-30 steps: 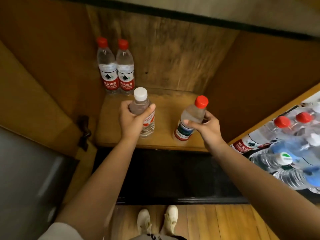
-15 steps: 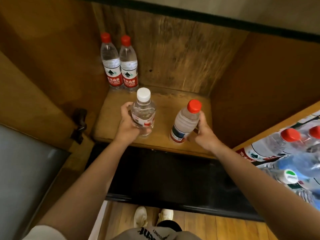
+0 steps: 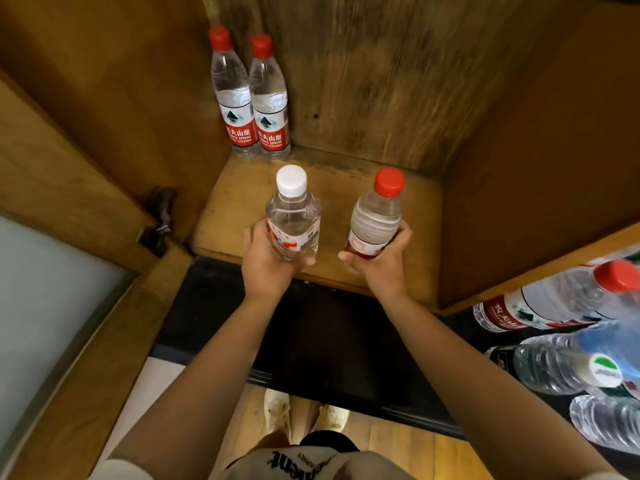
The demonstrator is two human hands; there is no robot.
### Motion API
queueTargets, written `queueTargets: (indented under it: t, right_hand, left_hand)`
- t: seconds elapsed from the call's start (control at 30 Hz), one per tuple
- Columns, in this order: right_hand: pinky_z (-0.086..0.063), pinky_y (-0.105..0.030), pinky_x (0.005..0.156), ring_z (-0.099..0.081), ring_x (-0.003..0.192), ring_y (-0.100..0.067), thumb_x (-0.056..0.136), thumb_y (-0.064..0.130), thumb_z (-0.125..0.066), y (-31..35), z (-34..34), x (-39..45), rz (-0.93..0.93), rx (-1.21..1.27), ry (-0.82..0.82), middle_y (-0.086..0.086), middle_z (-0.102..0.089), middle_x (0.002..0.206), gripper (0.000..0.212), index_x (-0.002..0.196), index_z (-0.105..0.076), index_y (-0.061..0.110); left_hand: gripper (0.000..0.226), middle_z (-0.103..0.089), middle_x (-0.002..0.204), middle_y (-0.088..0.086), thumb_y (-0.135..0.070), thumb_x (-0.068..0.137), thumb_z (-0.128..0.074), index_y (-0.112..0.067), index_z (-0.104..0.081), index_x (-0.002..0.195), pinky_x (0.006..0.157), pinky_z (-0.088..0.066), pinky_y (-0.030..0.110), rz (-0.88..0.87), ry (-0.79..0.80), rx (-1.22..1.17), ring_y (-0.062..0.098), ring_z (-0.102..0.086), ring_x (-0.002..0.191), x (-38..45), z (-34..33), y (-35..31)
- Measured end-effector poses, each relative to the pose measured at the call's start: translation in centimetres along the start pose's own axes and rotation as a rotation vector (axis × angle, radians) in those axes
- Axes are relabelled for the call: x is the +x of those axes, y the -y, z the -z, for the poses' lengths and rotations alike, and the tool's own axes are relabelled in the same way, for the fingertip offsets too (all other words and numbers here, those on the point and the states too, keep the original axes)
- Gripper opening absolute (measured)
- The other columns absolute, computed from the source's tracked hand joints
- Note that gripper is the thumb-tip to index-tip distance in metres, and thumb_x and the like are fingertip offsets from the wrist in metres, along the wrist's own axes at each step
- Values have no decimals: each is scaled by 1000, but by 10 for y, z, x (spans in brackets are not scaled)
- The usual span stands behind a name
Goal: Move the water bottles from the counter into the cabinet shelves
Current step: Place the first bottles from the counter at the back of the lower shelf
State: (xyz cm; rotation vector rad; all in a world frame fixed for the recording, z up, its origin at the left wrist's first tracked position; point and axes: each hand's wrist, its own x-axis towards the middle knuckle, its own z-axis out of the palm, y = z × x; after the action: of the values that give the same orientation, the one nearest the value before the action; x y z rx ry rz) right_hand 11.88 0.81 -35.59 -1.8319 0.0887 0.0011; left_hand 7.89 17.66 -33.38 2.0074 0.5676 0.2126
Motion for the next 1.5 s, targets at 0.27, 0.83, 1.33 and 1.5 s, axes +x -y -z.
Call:
queueTargets:
  t: [0.27,0.83,1.33,1.5]
  right_hand:
    - [-37,-29,99,-45,117,-18,52,9,-87,-15,9,-2,-36,-208,4,6,-43,115,83,124,-45,14]
    - [-44,-31,87,-51,115,-20,47,31,-90,-7,-53,87,33,-273,-146,2,-53,118,83,113,-39,25]
    - [-40,-45,98,-45,120,-30,57,22,-87,13,-89,187,80,-325,-110,-9,-42,130,85,123,-35,9]
    - [-39,-47,101,-43,122,-33,53,26,-88,18,-96,201,66,-327,-142,-12,-42,132,92,126,-35,8]
  left_hand:
    - [79,-58,121,-3,-23,53,-87,-24,-44,120,91,-50,46,92,34,51,19,-56,112,3,3,-1]
    - [61,-55,116,2,-23,57,-86,-20,-45,103,84,-52,41,-2,-144,-120,21,-55,110,104,-57,-20]
    - [72,-45,131,7,-24,62,-84,-14,-41,119,88,-44,37,-55,-244,73,28,-47,120,194,-71,-43]
    - [71,-43,130,7,-4,62,-80,-12,-40,120,99,-42,34,-42,-278,-188,26,-45,121,189,-78,-33]
